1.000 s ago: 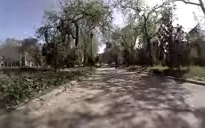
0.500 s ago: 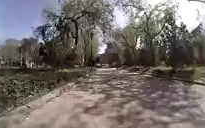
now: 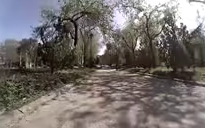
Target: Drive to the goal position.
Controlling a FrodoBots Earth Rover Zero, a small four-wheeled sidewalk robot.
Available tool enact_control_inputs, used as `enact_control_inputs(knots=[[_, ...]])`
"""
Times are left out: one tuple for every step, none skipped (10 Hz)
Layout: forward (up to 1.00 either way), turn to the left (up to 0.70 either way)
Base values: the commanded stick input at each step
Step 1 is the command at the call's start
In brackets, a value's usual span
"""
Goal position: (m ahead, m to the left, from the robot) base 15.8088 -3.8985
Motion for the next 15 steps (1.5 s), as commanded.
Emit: enact_control_inputs(knots=[[0.70,0.00],[0.70,0.00],[0.70,0.00],[0.70,0.00],[0.70,0.00],[0.70,0.00],[0.70,0.00],[0.70,0.00],[0.70,0.00],[0.70,0.00],[0.70,0.00],[0.70,0.00],[0.70,0.00],[0.70,0.00],[0.70,0.00]])
